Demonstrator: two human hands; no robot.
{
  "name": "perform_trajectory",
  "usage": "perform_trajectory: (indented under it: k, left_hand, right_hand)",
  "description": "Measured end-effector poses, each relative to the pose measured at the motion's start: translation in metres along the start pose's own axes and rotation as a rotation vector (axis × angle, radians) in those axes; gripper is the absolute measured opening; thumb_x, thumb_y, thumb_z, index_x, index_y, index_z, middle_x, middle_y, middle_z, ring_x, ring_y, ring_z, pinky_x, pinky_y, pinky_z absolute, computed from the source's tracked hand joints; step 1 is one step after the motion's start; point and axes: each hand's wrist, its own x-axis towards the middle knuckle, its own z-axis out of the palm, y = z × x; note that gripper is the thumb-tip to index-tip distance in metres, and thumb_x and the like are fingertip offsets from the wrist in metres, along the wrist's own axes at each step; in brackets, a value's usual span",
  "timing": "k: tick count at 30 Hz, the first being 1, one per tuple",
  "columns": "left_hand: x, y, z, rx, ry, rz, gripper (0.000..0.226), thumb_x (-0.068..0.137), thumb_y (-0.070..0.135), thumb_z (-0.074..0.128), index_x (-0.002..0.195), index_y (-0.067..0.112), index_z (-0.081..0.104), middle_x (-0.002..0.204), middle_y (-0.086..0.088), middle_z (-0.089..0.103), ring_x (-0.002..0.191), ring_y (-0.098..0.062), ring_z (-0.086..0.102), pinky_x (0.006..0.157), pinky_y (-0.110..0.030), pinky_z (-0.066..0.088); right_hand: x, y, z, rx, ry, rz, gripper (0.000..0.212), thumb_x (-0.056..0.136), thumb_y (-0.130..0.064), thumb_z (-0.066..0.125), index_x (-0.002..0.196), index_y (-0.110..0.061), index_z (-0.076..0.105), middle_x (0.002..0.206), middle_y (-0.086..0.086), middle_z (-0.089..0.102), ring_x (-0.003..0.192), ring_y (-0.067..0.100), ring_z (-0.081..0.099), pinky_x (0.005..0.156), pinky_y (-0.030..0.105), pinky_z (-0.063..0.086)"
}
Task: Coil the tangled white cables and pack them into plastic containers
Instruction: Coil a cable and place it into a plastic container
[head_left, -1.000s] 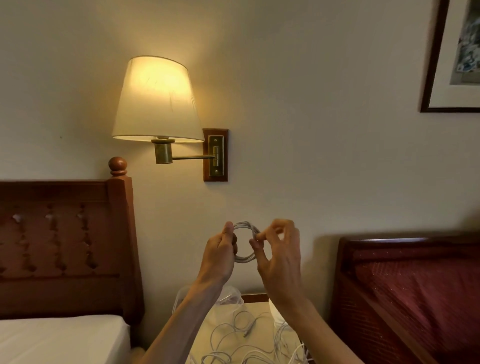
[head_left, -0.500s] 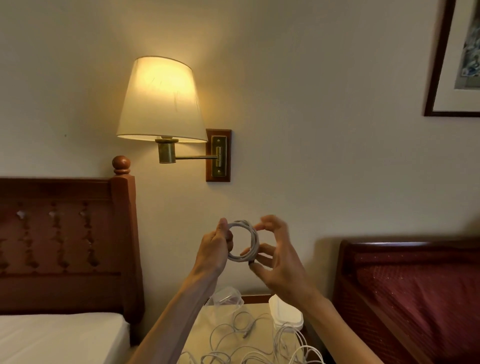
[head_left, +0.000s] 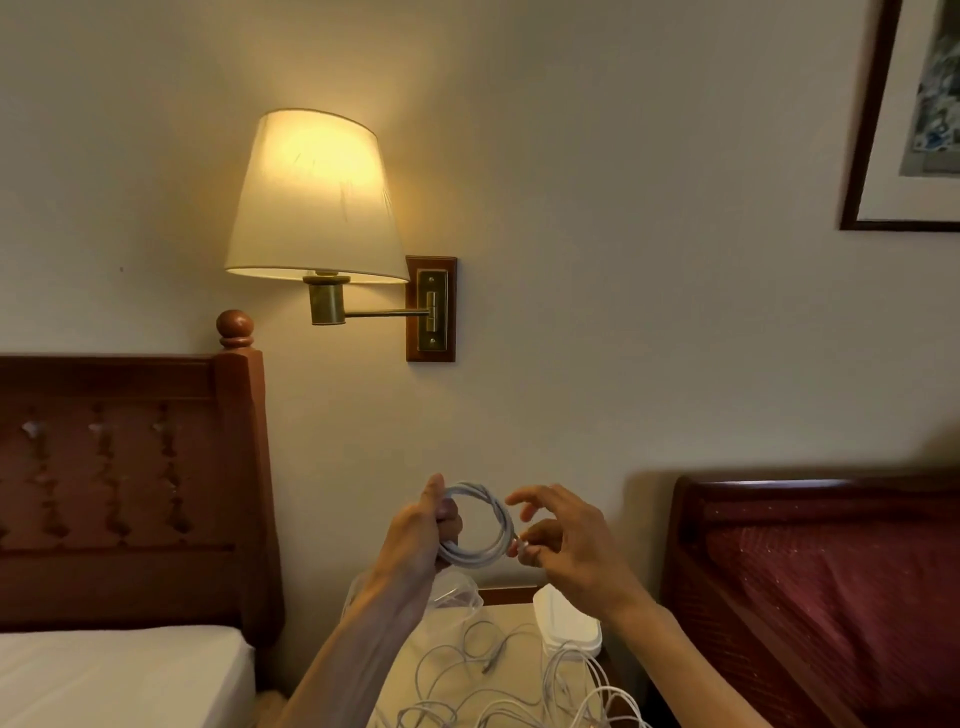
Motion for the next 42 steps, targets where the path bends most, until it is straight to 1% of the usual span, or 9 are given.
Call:
perform_trajectory:
  k: [4,9,13,16,22,27,33,37,42]
  left_hand:
    - [0.006,-0.011,0.002,0.085,0.006,0.01,0.044,0.104,0.042,0.03,0.065,0.023,0.04,0.055,0.006,0.031,0.056,-0.013,0.023,0.06,-0.033,0.021]
    - [0.008,-0.029,0.001,0.086,-0.069,-0.058,0.047,0.101,0.05,0.036,0.072,0.019,0.056,0.06,0.005,0.042,0.059,-0.014,0.035,0.064,-0.035,0.029]
    - [0.004,-0.041,0.001,-0.022,-0.155,-0.142,0.055,0.1,0.048,0.039,0.096,0.004,0.073,0.077,-0.007,0.069,0.067,-0.019,0.06,0.067,-0.035,0.042]
    - [0.0,-0.063,-0.003,-0.09,-0.179,-0.197,0.059,0.099,0.051,0.036,0.108,0.005,0.072,0.093,-0.015,0.069,0.072,-0.02,0.057,0.059,-0.031,0.039]
    - [-0.023,-0.143,-0.005,0.093,-0.073,-0.194,0.05,0.102,0.045,0.033,0.105,0.01,0.069,0.093,-0.009,0.073,0.077,-0.023,0.064,0.064,-0.033,0.046]
    - [-0.054,-0.252,-0.012,0.598,-0.112,-0.04,0.025,0.099,0.034,0.051,0.104,0.022,0.073,0.105,0.012,0.068,0.101,-0.008,0.062,0.083,-0.021,0.049]
    - [-0.086,-0.348,-0.026,0.927,-0.384,0.101,0.038,0.097,0.026,0.054,0.135,0.022,0.054,0.143,0.014,0.034,0.137,-0.007,0.035,0.108,-0.009,0.021]
    - [-0.099,-0.375,-0.031,1.005,-0.445,0.101,0.053,0.097,0.033,0.054,0.147,0.028,0.036,0.153,0.018,0.013,0.146,-0.004,0.004,0.111,-0.006,-0.006]
    - [-0.097,-0.383,-0.031,1.032,-0.449,0.123,0.054,0.097,0.037,0.054,0.147,0.03,0.034,0.154,0.017,0.012,0.147,-0.006,0.002,0.117,-0.017,-0.001]
  right_hand:
    - [-0.005,-0.006,-0.01,0.267,-0.23,0.161,0.029,0.087,0.002,0.064,0.108,-0.017,0.071,0.1,0.004,0.073,0.092,0.019,0.07,0.082,0.029,0.058]
    - [-0.019,-0.009,0.007,0.799,-0.123,0.342,0.031,0.09,-0.023,0.057,0.106,0.0,0.07,0.099,0.02,0.07,0.095,0.034,0.067,0.09,0.043,0.055]
    - [-0.027,0.0,0.016,0.884,-0.083,0.366,0.026,0.092,-0.019,0.055,0.101,-0.003,0.073,0.098,0.023,0.068,0.092,0.035,0.06,0.086,0.039,0.051]
    - [-0.04,0.007,0.015,0.89,-0.069,0.408,0.026,0.094,-0.016,0.051,0.091,-0.006,0.075,0.089,0.015,0.071,0.081,0.024,0.064,0.074,0.027,0.054]
    - [-0.082,0.042,0.011,0.867,0.018,0.537,0.024,0.095,-0.013,0.052,0.095,0.004,0.069,0.083,0.015,0.067,0.07,0.018,0.062,0.065,0.023,0.053]
    - [-0.139,0.08,0.008,0.282,0.043,0.499,0.017,0.092,-0.018,0.064,0.085,-0.008,0.076,0.078,0.002,0.073,0.069,0.014,0.066,0.067,0.026,0.053]
    - [-0.207,0.148,0.044,-0.749,-0.132,0.219,0.017,0.081,-0.035,0.055,0.071,-0.025,0.066,0.071,-0.012,0.062,0.072,0.009,0.058,0.068,0.024,0.047]
    - [-0.226,0.168,0.062,-0.94,-0.344,0.265,0.029,0.069,-0.04,0.049,0.078,-0.02,0.068,0.076,-0.005,0.064,0.08,0.018,0.058,0.076,0.03,0.053]
    - [-0.23,0.186,0.069,-0.953,-0.477,0.381,0.031,0.058,-0.044,0.078,0.075,-0.019,0.074,0.085,-0.002,0.063,0.084,0.02,0.06,0.073,0.03,0.055]
